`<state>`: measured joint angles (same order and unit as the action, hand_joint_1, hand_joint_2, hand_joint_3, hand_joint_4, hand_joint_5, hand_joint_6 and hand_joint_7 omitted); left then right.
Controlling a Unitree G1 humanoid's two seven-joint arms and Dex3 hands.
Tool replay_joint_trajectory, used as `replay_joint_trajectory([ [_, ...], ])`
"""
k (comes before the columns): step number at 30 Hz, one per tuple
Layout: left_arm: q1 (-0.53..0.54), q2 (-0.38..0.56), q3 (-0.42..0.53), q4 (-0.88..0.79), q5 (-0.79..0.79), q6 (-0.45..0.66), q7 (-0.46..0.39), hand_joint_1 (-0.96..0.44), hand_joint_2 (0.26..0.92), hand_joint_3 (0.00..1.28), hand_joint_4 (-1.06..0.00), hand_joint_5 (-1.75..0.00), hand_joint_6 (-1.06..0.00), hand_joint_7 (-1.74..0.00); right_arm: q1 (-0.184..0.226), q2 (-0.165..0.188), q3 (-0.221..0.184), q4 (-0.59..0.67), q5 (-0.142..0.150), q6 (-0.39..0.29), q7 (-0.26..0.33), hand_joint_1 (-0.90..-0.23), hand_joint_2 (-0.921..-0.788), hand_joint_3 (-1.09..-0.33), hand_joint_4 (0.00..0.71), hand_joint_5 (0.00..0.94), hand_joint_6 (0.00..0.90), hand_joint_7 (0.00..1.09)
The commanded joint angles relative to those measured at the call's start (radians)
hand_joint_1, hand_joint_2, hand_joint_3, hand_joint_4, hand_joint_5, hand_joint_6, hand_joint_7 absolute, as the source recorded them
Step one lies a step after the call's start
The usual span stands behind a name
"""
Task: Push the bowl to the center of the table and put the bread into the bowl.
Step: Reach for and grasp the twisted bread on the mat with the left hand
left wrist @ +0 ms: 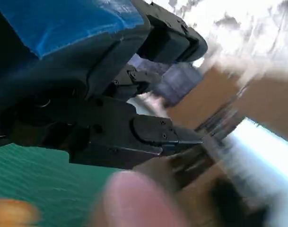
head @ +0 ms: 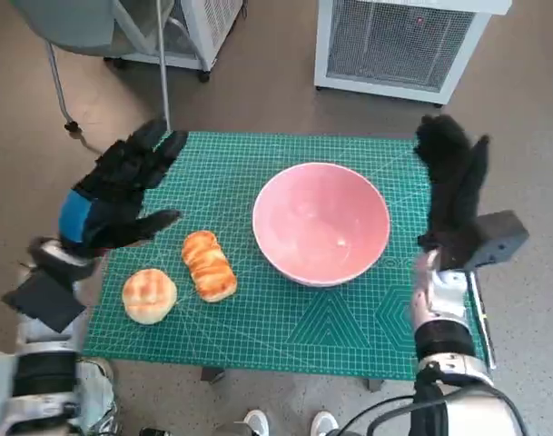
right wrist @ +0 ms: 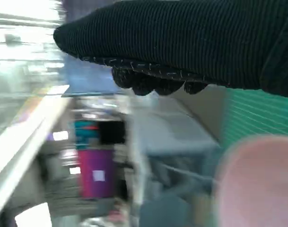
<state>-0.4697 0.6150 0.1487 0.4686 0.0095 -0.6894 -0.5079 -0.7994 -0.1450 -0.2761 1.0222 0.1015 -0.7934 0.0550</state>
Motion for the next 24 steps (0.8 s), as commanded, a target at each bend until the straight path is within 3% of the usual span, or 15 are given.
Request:
replay_joint_trajectory([
  [1, -0.051, 0.112, -0.058, 0.024, 0.059, -0.021, -0.093, -0.22, 0.914, 0.08, -0.26, 0.00, -0.40, 0.00, 0.070, -0.021, 0.026, -0.115, -0.029, -0.075, 0.005, -0.488, -0.921, -0.834, 0.288, 0.005, 0.016, 0.61],
  [8, -0.115, 0.227, -0.152, 0.022, 0.181, -0.061, -0.170, -0.13, 0.849, 0.01, -0.17, 0.00, -0.35, 0.00, 0.130, -0.034, 0.051, -0.283, -0.022, -0.111, 0.029, -0.518, -0.921, -0.812, 0.305, 0.012, 0.006, 0.66],
  [14, -0.163, 0.275, -0.228, -0.003, 0.360, -0.121, -0.131, -0.13, 0.789, 0.00, -0.15, 0.00, -0.31, 0.00, 0.179, -0.028, 0.062, -0.417, -0.003, -0.068, 0.031, -0.508, -0.921, -0.803, 0.321, 0.019, 0.001, 0.67],
  [24, -0.223, 0.253, -0.341, 0.011, 0.587, -0.152, -0.017, -0.17, 0.744, 0.00, -0.15, 0.00, -0.31, -0.01, 0.228, -0.026, 0.075, -0.526, -0.046, -0.022, 0.003, -0.502, -0.921, -0.791, 0.336, 0.025, 0.000, 0.68],
])
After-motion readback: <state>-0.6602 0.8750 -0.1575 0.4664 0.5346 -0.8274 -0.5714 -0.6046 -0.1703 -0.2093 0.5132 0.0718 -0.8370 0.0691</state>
